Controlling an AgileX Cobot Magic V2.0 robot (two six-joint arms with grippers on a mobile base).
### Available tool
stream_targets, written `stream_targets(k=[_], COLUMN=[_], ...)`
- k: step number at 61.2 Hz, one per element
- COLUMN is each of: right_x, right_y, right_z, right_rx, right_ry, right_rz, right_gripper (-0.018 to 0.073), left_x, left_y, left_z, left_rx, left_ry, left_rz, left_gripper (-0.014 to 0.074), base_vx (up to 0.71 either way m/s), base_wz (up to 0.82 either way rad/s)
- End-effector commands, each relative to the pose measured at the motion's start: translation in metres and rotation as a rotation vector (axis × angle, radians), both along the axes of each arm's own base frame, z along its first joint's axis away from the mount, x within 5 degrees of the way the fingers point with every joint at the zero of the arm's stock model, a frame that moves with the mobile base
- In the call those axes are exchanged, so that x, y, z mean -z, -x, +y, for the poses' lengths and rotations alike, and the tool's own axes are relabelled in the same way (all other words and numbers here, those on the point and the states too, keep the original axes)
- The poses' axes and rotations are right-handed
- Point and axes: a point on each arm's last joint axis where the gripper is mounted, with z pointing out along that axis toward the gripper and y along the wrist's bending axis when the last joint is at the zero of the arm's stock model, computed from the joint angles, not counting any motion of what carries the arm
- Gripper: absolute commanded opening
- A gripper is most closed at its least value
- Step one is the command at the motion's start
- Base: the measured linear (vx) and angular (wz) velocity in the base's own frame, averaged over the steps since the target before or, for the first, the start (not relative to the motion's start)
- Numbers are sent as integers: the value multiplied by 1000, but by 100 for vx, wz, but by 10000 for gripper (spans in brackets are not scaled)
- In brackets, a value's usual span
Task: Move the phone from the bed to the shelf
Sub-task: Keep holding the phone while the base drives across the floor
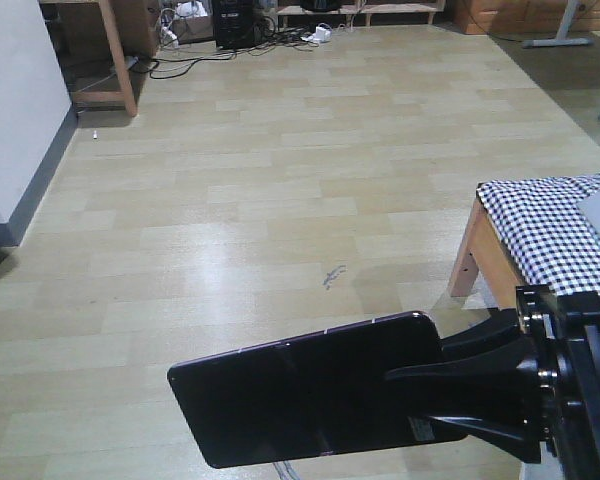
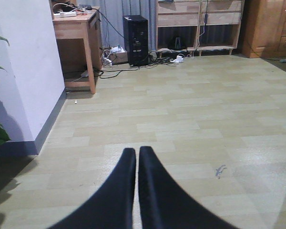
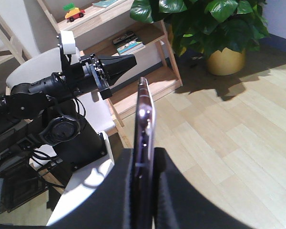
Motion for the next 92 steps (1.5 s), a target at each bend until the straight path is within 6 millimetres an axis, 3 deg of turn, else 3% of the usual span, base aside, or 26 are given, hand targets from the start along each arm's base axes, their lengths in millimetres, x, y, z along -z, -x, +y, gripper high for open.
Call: stream_targets(k=[1, 92], right_x=[-17, -17], right_y=[6, 6], right_z=[2, 2], right_rx=[-46, -46], right_ry=[-108, -108], right_rz=[-8, -8], right_gripper=[-4, -4], left_x=[-6, -6], left_y=[0, 0], left_z=[1, 1], left_rx=[-11, -11], left_ry=[6, 6], left_rz=[-77, -77], left_gripper=[1, 1], base_vx=[6, 16], base_wz=[10, 1])
